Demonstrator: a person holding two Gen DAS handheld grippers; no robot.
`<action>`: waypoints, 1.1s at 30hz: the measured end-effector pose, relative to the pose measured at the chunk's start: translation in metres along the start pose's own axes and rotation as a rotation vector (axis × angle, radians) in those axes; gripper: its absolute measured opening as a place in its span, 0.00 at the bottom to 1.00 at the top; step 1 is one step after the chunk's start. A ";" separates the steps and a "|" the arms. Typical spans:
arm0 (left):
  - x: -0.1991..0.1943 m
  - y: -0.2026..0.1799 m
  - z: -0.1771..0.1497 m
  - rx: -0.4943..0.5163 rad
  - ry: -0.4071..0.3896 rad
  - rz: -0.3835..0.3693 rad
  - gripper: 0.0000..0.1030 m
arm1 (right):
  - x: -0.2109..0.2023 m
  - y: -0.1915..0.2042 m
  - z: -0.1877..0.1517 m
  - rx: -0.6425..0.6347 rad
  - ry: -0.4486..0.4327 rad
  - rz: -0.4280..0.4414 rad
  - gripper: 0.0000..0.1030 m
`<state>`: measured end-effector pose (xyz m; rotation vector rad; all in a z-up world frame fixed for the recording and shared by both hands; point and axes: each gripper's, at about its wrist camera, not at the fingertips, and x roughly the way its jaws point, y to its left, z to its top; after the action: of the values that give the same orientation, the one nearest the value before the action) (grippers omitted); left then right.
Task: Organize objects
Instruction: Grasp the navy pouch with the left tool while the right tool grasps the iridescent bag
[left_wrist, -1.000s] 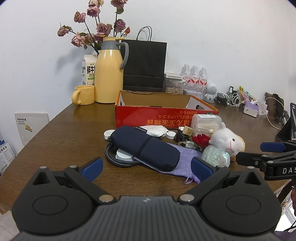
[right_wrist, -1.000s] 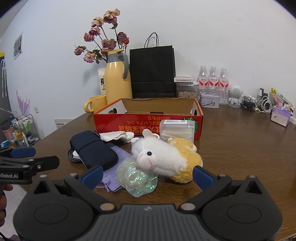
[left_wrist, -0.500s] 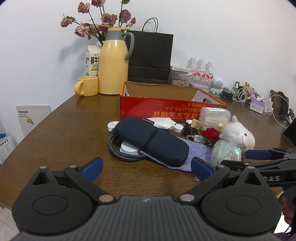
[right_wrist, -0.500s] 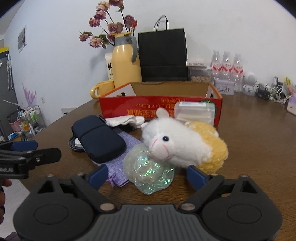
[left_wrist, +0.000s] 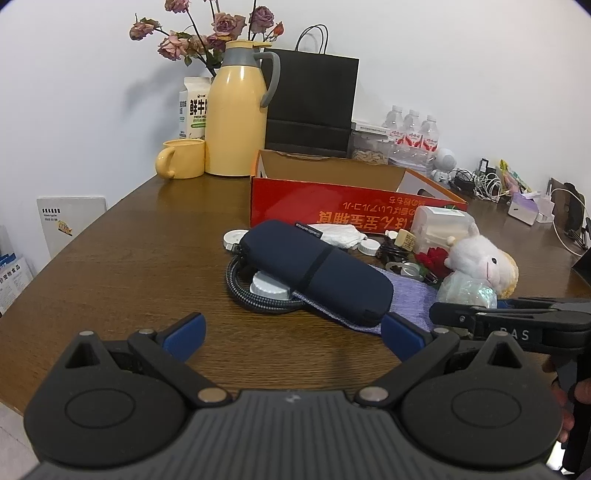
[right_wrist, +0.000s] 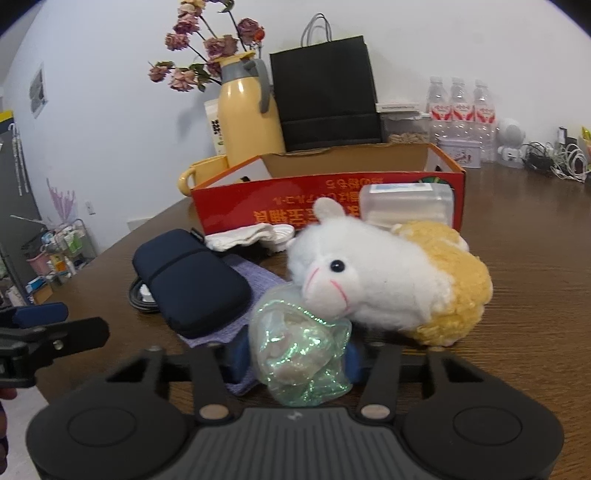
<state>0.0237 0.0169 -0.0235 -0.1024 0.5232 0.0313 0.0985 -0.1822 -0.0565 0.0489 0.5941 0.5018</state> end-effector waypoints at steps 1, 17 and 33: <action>0.000 0.000 0.000 -0.002 0.000 0.000 1.00 | -0.001 0.000 0.000 -0.003 -0.003 0.006 0.40; -0.003 -0.017 0.023 -0.018 -0.022 0.018 1.00 | -0.055 0.011 0.011 -0.071 -0.135 0.067 0.37; 0.084 -0.057 0.060 -0.144 0.047 0.264 1.00 | -0.028 -0.031 0.069 -0.132 -0.211 0.004 0.37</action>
<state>0.1295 -0.0333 -0.0092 -0.1745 0.5782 0.3255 0.1304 -0.2157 0.0098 -0.0226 0.3537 0.5311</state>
